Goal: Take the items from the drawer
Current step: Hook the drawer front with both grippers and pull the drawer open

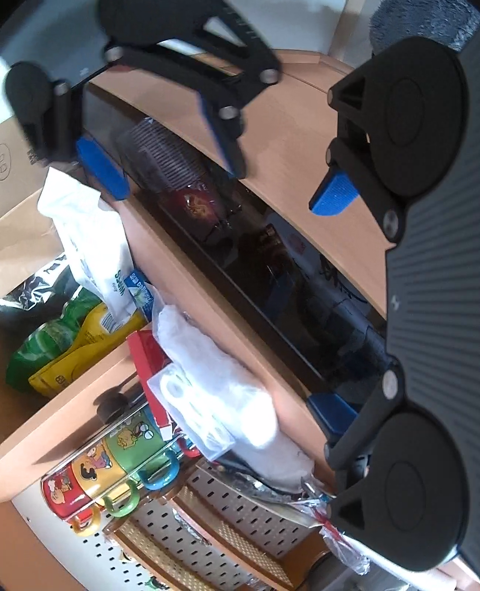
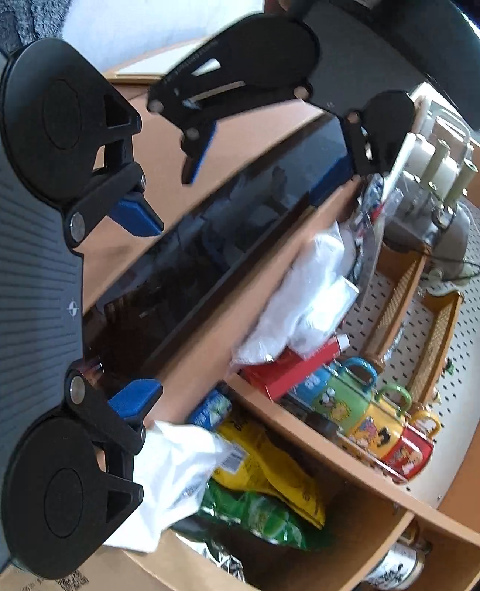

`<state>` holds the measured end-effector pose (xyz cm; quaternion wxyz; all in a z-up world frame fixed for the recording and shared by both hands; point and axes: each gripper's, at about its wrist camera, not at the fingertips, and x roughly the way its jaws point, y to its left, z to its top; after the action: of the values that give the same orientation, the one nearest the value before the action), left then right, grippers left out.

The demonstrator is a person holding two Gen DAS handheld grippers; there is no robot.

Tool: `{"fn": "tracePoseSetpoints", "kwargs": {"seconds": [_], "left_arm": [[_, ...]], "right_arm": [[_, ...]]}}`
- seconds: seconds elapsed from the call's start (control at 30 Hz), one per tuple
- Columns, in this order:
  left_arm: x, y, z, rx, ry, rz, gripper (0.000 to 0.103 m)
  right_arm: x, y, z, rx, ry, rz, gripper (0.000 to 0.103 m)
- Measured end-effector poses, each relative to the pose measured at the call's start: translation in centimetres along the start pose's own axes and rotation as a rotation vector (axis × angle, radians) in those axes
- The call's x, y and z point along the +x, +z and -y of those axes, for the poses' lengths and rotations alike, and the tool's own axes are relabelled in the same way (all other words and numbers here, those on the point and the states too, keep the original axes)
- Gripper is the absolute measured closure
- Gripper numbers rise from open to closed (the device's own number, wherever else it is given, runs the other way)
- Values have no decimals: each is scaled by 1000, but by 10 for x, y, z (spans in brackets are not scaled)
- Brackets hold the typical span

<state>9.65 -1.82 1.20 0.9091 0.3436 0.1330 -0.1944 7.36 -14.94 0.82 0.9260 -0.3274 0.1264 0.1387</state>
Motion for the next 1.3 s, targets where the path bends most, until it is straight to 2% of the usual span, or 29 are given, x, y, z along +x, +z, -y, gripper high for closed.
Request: {"fn": "tracePoseSetpoints", "kwargs": {"seconds": [0.1,0.2,0.3,0.37,0.4,0.47,0.57,0.8,1.0,1.3], "left_arm": [[0,0,-1,9,-10,-3,0],[0,-1,-2,5,-10,-2,0],[-5,-1,3,3,16,14,8],[-11,-3,5,-16,-18,30,13],[-12,-5,6,-24,-47,23,19],[-9,-10,13,-17,-73,10,20],[2,-16,24,21,-70,-10,27],[9,-20,34,58,-68,-20,27],[9,-20,40,68,-44,-32,27],[-6,-23,47,84,-49,-31,27]], "right_arm": [[3,-3,-7,-16,15,-14,21],[8,-7,-11,-11,22,-31,29],[9,-13,-17,-10,35,-46,31],[10,-18,-22,-22,37,-56,31],[11,-20,-23,-26,39,-61,32],[13,-23,-24,-25,36,-71,34],[14,-25,-25,-22,35,-80,40],[14,-28,-30,-17,7,-86,41],[11,-30,-37,-62,-17,-92,44],[-6,-33,-40,-54,7,-88,44]]}}
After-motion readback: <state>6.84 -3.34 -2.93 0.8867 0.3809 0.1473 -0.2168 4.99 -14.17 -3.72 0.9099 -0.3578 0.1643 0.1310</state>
